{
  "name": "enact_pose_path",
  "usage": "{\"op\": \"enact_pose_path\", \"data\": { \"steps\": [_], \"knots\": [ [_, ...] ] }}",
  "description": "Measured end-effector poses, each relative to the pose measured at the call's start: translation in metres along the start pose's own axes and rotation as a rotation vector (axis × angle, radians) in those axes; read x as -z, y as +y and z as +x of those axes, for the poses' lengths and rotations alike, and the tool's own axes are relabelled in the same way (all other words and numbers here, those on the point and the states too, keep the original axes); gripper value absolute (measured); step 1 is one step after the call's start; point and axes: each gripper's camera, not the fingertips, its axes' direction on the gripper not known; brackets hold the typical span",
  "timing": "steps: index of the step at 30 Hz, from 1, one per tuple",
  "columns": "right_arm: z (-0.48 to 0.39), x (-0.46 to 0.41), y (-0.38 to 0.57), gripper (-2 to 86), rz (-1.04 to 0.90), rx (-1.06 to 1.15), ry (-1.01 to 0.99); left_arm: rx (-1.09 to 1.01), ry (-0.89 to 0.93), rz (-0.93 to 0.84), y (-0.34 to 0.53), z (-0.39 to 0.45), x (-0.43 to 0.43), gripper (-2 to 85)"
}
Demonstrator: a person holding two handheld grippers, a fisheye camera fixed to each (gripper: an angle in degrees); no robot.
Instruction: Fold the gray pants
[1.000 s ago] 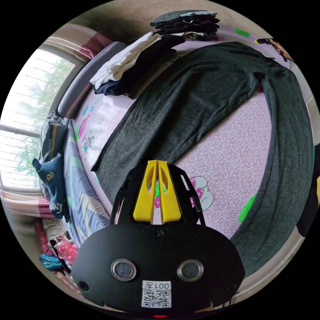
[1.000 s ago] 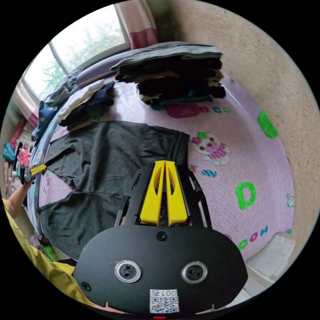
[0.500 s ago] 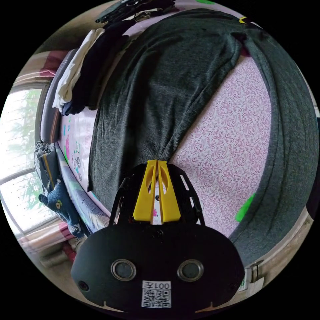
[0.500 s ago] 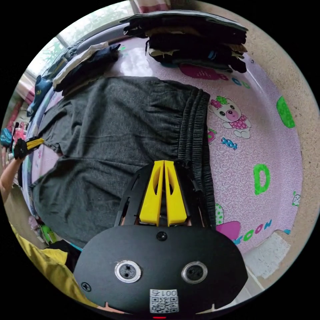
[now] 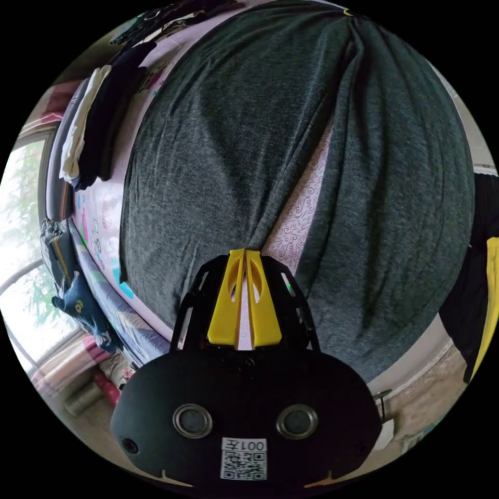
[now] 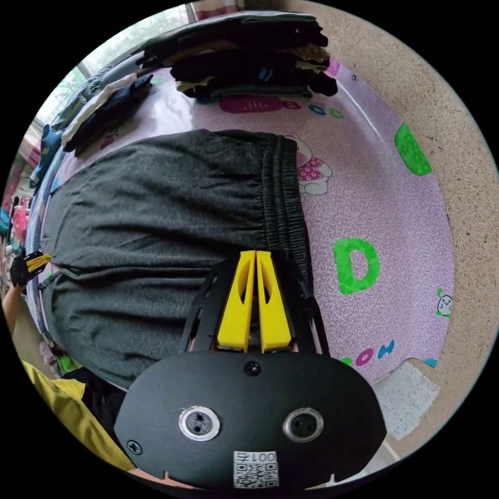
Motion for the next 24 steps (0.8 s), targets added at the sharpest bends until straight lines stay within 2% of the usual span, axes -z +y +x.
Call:
{"op": "enact_pose_path", "data": {
  "steps": [7,12,16,24],
  "knots": [
    [-0.014,0.061,0.007,0.4,0.297,0.016,-0.161,0.37,-0.024,0.003,0.055,-0.024,-0.011,-1.2],
    [-0.063,0.046,-0.053,0.4,0.243,0.161,-0.205,0.539,-0.058,0.051,0.069,-0.061,-0.028,-1.3],
    [-0.111,0.016,-0.116,0.4,0.152,0.239,-0.29,0.491,-0.187,0.008,0.048,-0.079,-0.051,-1.3],
    [-0.156,-0.037,-0.153,0.3,0.01,0.288,-0.232,0.397,-0.244,-0.095,0.053,-0.07,-0.091,-1.3]
  ]
}}
